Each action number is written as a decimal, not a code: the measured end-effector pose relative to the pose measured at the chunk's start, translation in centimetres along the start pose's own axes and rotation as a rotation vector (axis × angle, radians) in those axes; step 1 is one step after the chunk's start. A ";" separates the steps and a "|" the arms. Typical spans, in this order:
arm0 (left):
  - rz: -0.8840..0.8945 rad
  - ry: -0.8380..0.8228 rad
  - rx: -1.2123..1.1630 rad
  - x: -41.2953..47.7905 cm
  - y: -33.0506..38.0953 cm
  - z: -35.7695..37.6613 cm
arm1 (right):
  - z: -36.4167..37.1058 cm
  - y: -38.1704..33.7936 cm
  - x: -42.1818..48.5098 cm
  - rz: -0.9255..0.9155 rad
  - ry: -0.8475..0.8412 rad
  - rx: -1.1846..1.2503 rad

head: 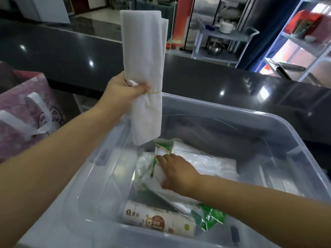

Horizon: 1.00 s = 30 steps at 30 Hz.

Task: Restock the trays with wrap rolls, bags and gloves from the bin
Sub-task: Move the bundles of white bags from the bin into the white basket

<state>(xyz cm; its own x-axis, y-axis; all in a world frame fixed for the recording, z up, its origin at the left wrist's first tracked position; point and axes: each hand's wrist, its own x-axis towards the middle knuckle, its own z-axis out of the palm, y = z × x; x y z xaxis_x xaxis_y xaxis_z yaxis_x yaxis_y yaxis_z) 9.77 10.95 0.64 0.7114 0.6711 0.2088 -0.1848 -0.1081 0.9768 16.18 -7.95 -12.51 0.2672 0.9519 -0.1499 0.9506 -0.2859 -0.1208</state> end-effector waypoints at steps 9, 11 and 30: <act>0.010 -0.069 0.051 0.1 -0.1 -0.1 | -2.4 0.5 -2.5 -0.023 -0.174 0.003; 0.005 -0.097 0.051 0.0 -0.1 0.0 | -3.2 0.6 -3.1 -0.032 -0.112 0.003; 0.174 -0.350 0.165 -6.4 7.0 10.8 | -18.0 4.8 -15.5 0.151 1.204 1.073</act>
<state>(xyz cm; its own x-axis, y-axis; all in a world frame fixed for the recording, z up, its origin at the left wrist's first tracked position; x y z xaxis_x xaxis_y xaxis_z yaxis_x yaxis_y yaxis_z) 11.23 -2.05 6.60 0.8721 0.3457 0.3464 -0.2313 -0.3327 0.9142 19.44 -22.14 6.89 0.7963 0.2920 0.5298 0.5017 0.1707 -0.8481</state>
